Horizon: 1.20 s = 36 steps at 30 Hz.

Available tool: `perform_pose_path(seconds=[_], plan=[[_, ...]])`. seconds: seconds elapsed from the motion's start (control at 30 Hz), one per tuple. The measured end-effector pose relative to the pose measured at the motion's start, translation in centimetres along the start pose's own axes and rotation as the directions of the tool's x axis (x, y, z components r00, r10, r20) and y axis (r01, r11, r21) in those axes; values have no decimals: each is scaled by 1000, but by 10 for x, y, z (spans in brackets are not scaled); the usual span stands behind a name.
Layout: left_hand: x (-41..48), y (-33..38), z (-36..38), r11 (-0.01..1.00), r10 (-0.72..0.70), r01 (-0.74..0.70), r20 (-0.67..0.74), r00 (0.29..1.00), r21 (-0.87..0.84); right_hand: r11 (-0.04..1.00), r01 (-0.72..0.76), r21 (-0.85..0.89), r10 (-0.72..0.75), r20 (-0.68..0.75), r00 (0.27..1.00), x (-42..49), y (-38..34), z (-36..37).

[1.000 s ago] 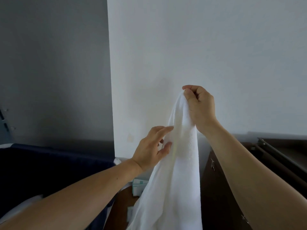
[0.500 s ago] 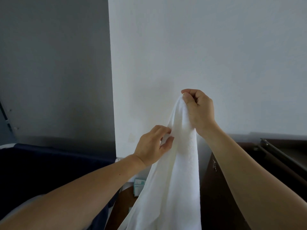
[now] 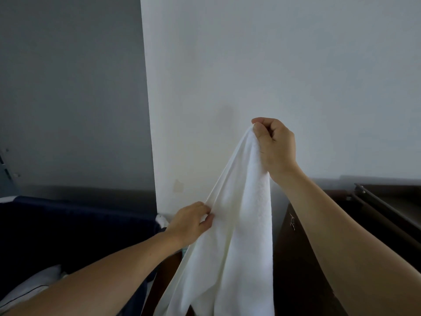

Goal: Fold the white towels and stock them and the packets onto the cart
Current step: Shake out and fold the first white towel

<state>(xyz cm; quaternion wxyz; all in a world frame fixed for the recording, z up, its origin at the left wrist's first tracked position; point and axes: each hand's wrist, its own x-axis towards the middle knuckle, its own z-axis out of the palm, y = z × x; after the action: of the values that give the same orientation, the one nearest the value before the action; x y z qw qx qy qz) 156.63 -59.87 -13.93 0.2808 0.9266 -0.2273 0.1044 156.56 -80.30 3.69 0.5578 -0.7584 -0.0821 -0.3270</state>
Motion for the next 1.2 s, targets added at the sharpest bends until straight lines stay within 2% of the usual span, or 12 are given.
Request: perform_pose_path(seconds=[0.27, 0.37, 0.47, 0.57, 0.63, 0.73, 0.87, 1.0, 1.2], plan=[[-15, -18, 14, 941, -206, 180, -64, 976, -285, 999, -27, -38, 26, -48, 999, 5, 10, -5], [-18, -30, 14, 899, -273, 251, -10, 962, -358, 999, -43, -16, 42, -77, 996, 8, 11, -5], [-16, -25, 18, 893, -220, 235, 85, 972, -384, 999, -42, -10, 41, -67, 997, 7, 9, 0], [-14, -11, 25, 882, -104, 114, 48, 993, -457, 999, -36, 2, 36, -51, 998, 6, 7, 5], [-14, -6, 29, 905, -47, 50, 18, 999, -422, 999, -34, 6, 35, -49, 998, 7, 7, 6], [-14, -3, 34, 974, 0, -15, -65, 998, -226, 999, -36, 3, 36, -46, 998, 7, 7, 5], [-13, -7, 35, 990, -96, 91, -43, 994, -109, 999, -37, 1, 37, -52, 998, 7, 9, 0], [-16, -21, 35, 981, -153, 151, -6, 988, -125, 999, -40, -17, 38, -76, 996, 8, 11, -6], [-17, -32, 38, 935, -252, 260, 66, 966, -241, 998, -31, -46, 27, -101, 995, 11, 13, -10]])
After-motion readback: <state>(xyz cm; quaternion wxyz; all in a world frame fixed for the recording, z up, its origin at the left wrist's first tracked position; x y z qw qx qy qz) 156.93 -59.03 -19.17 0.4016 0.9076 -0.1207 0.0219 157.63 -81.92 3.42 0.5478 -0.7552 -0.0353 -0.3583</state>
